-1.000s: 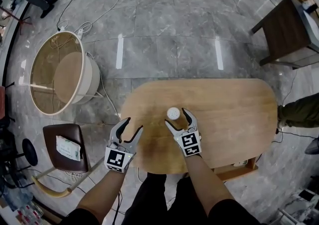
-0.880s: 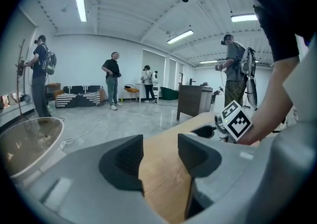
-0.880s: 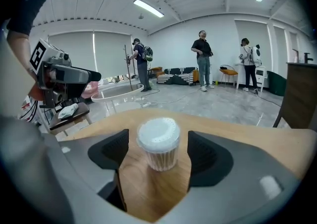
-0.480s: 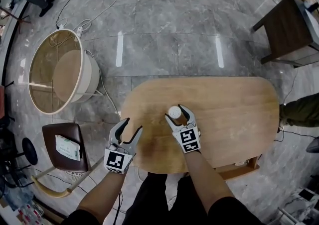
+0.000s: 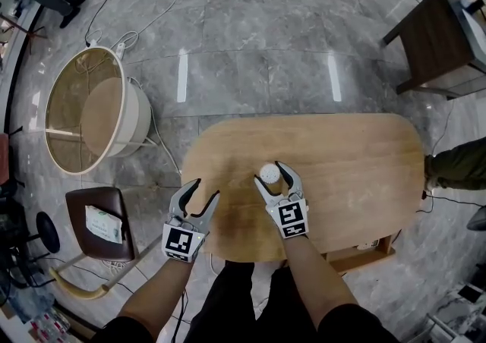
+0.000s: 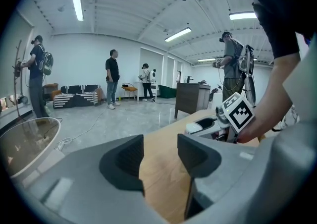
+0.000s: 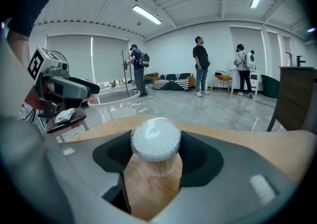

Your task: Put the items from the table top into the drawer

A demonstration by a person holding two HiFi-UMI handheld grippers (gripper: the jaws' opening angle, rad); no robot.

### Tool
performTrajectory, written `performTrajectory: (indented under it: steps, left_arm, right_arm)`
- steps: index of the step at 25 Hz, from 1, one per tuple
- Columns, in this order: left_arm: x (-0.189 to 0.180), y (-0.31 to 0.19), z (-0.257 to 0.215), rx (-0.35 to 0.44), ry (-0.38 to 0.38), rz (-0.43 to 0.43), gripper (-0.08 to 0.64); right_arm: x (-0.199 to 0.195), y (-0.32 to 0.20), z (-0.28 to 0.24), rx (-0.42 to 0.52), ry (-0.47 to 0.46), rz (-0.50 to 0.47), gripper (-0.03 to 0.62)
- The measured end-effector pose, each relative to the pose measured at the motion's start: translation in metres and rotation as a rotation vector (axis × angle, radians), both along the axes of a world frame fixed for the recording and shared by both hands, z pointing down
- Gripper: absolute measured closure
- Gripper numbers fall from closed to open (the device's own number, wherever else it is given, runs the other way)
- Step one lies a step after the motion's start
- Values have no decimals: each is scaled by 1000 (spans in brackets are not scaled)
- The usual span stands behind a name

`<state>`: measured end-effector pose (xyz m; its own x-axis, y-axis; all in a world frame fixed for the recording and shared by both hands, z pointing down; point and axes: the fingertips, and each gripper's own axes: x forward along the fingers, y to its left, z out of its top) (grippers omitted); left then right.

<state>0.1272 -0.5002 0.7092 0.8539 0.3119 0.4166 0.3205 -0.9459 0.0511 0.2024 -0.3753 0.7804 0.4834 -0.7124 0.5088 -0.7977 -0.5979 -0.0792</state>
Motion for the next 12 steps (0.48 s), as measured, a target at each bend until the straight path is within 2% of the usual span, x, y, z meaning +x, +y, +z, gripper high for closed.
performTrajectory:
  steps: [6,12]
  left_arm:
    - [5,25,5,27,-22,57,339]
    - [6,64,20,32,-73,109,339]
  right_arm:
    - [-15,29,-35,55,30,37,291]
    - [-34,80,-59,82,40,137,291]
